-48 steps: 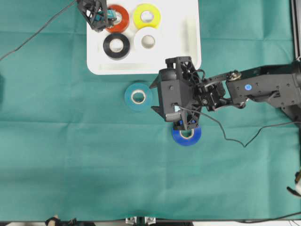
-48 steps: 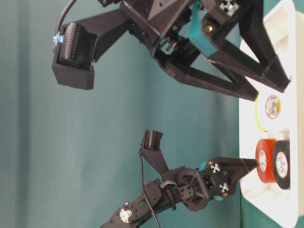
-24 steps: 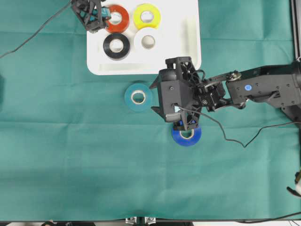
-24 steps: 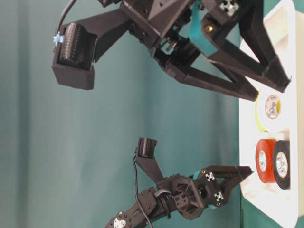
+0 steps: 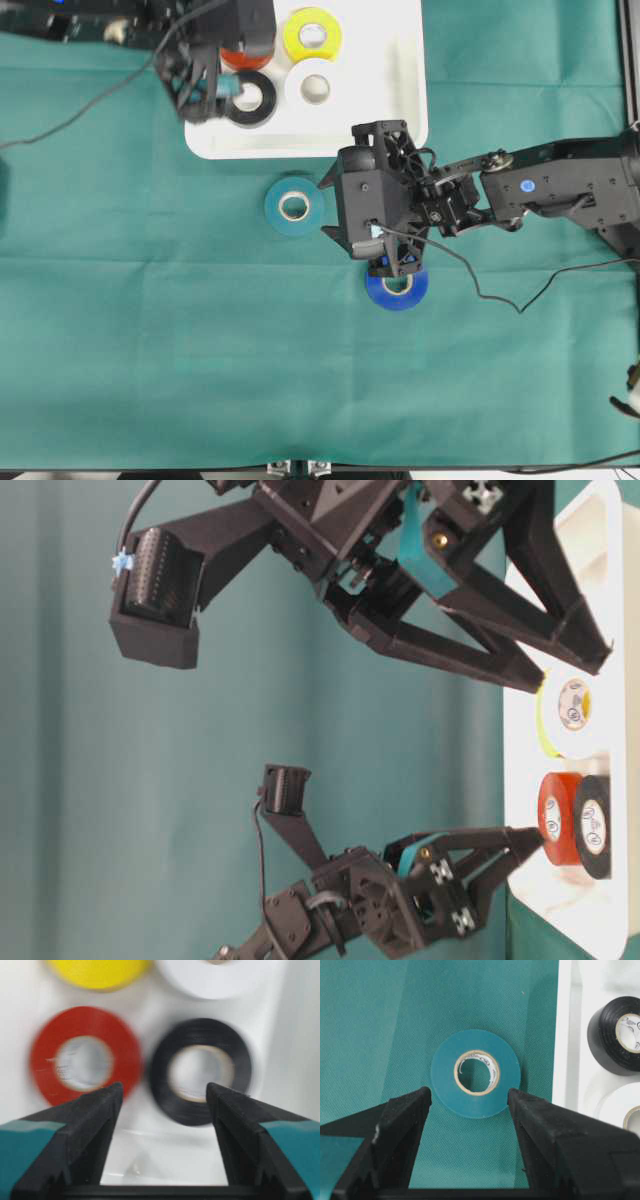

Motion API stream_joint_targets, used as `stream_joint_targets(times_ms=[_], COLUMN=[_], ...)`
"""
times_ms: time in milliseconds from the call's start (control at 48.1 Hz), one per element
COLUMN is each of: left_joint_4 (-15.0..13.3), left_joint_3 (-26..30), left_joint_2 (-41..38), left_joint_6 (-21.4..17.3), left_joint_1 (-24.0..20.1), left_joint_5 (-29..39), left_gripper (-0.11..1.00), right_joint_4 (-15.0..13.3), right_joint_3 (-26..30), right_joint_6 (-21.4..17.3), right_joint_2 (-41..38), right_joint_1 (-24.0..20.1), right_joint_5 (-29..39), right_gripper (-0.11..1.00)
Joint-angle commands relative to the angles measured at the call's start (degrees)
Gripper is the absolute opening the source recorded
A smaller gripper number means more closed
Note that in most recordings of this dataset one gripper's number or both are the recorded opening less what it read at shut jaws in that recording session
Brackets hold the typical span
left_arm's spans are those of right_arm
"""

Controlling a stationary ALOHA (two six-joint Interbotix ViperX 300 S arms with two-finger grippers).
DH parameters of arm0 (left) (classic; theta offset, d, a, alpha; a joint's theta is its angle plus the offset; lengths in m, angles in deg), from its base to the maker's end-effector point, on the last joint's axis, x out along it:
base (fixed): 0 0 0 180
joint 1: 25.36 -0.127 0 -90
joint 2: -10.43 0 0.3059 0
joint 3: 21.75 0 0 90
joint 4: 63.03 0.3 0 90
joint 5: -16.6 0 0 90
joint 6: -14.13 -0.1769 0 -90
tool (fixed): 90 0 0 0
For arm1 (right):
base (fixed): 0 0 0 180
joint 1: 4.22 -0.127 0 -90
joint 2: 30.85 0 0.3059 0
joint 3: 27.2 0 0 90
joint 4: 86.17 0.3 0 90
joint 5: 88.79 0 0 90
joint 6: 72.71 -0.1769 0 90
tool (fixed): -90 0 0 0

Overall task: Put the tape alternately from left to right into the white case.
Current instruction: 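Release red roll and withdraw left gripper toward teal roll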

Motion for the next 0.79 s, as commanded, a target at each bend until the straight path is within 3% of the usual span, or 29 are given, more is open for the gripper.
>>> stream_joint_targets(times_ms=[0,353,582,769], left_joint_4=[-0.26,-0.26,-0.26,-0.26], left_joint_3=[-0.70,-5.71,-7.21,-7.73], left_joint_2=[2.64,6.77,7.12,6.86], left_joint_6=[0.26,6.24,11.60,12.39], left_joint_1=[2.90,13.45,17.58,19.34], left_joint_5=[-0.26,-0.53,-1.49,-3.16], left_gripper=[0.98,0.98,0.97,0.96], right_joint_4=[0.00,0.00,-0.09,0.00], right_joint_3=[0.62,0.44,0.00,-0.26], right_joint_6=[0.09,0.09,0.00,-0.09], right_joint_2=[0.62,0.62,0.62,0.62], right_joint_1=[-0.18,-0.18,-0.18,-0.18], right_joint_5=[-0.18,0.00,0.00,0.00], right_gripper=[0.71,0.71,0.71,0.71])
